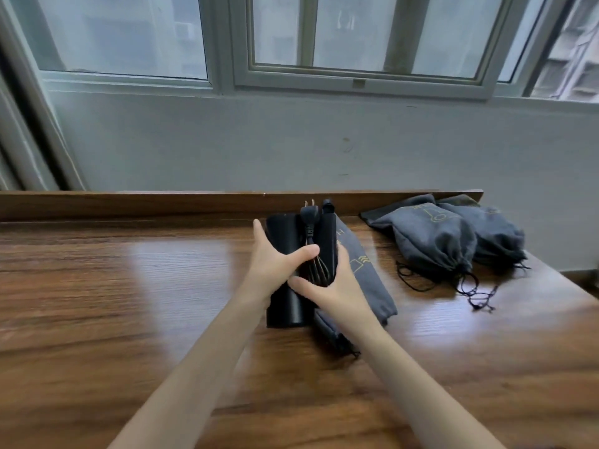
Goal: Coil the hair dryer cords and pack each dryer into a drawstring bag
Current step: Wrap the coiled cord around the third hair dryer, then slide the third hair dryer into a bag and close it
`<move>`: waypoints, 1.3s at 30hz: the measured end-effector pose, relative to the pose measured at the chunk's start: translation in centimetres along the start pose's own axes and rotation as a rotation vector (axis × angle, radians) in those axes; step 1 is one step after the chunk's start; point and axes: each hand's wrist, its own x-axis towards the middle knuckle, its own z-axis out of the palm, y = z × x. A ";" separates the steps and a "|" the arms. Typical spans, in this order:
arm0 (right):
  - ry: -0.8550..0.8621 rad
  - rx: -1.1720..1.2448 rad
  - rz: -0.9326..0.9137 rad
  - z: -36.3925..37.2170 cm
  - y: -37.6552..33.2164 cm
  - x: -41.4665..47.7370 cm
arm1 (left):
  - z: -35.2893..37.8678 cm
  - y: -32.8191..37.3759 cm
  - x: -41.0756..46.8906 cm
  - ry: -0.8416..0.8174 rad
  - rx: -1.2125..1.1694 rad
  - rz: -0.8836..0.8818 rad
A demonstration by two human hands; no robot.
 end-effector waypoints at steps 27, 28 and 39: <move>0.180 0.370 0.196 -11.7 0.8 -1.4 | 3.9 -4.6 -3.6 -0.132 1.476 0.447; 0.189 0.383 0.200 -11.4 1.0 -1.3 | 2.9 -4.5 -3.5 -0.114 1.504 0.394; 0.225 0.474 0.211 -9.2 1.7 0.0 | 0.3 -2.9 -3.2 -0.365 1.758 0.760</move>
